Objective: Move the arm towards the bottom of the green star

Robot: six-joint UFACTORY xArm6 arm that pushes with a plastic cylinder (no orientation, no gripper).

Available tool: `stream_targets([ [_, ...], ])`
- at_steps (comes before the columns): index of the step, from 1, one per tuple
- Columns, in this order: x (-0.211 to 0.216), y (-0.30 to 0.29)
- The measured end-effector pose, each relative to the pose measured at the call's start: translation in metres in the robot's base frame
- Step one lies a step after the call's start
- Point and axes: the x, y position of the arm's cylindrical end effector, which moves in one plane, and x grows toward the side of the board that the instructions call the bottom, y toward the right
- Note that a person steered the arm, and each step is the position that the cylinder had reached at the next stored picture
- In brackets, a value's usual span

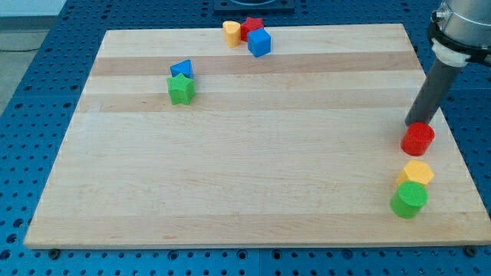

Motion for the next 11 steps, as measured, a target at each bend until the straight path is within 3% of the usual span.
stream_targets([
  [3, 0.031, 0.0],
  [5, 0.024, -0.024],
  [6, 0.011, -0.097],
  [9, -0.005, -0.398],
  [10, -0.056, -0.44],
  [11, -0.096, -0.437],
])
